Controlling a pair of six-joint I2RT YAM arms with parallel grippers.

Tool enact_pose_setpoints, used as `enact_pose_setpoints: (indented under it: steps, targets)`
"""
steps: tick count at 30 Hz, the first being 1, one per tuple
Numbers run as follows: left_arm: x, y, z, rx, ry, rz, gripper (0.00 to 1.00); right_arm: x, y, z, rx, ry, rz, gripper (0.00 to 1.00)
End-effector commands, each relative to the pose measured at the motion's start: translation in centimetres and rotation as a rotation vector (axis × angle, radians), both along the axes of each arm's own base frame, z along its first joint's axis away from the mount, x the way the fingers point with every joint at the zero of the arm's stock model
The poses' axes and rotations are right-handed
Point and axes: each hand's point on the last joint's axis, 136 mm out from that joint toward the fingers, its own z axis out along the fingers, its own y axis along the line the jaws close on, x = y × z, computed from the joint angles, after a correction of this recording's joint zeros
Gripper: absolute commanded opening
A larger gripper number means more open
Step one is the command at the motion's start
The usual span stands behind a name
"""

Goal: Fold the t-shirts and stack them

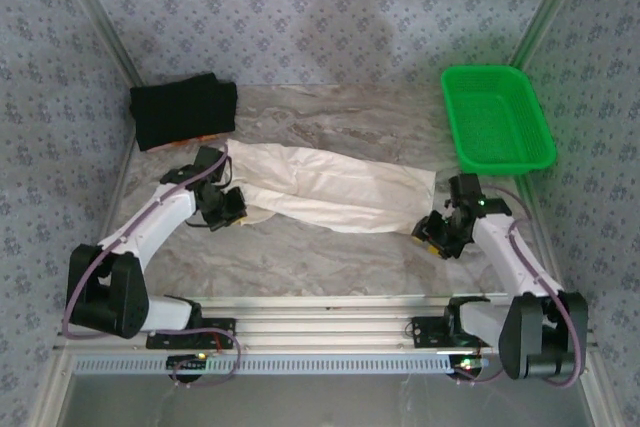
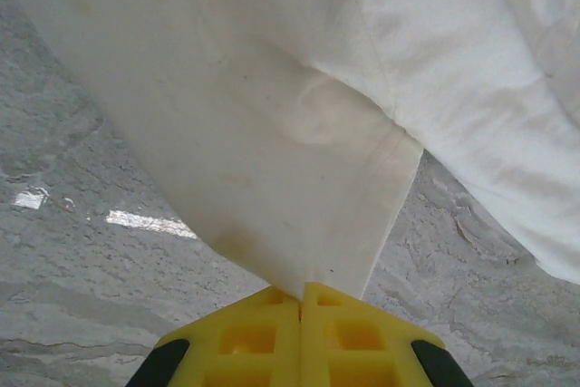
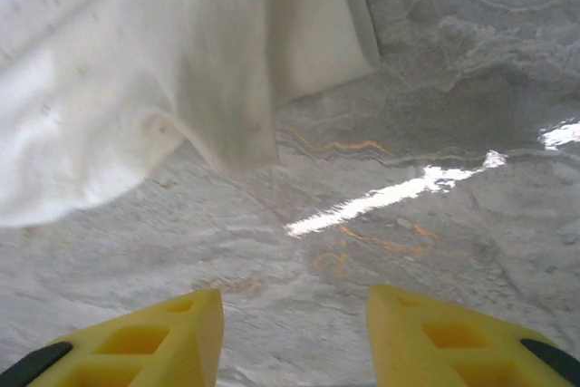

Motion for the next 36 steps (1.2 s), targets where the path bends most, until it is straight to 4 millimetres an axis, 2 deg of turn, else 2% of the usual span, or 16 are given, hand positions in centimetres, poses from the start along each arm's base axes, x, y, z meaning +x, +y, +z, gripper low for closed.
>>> enact_pose_setpoints:
  steps: [1,4,7,11,16,21,27,30,36]
  targets:
    - [-0.5,-0.3,-0.4,-0.044,0.026,-0.013,0.00,1.4,0.6,0.0,0.121,-0.035,-0.171,0.49]
    - [0.0,-0.4,0.3,-0.055,0.008,-0.021,0.00,3.3,1.0,-0.5,0.218,-0.093,-0.273,0.49]
    - [0.3,0.0,0.6,-0.054,0.004,-0.028,0.00,4.1,1.5,-1.1,0.288,-0.121,-0.361,0.49]
    - [0.5,0.2,0.8,-0.063,-0.003,-0.023,0.00,4.3,1.2,-0.9,0.305,-0.161,-0.420,0.49]
    - [0.8,0.4,0.4,-0.058,-0.004,-0.028,0.00,4.2,1.1,-2.2,0.325,-0.175,-0.470,0.49]
    - [0.8,0.3,0.2,-0.062,-0.002,-0.035,0.00,5.3,1.2,-2.0,0.351,-0.226,-0.476,0.49]
    - [1.0,0.1,0.2,-0.073,-0.008,-0.033,0.00,5.5,1.4,-2.3,0.344,-0.215,-0.472,0.48]
    - [0.9,0.2,0.1,-0.069,-0.004,-0.030,0.00,5.6,1.2,-2.4,0.335,-0.214,-0.475,0.45]
    - [0.6,0.5,0.0,-0.061,-0.001,-0.021,0.00,5.6,0.6,-2.3,0.295,-0.201,-0.466,0.31]
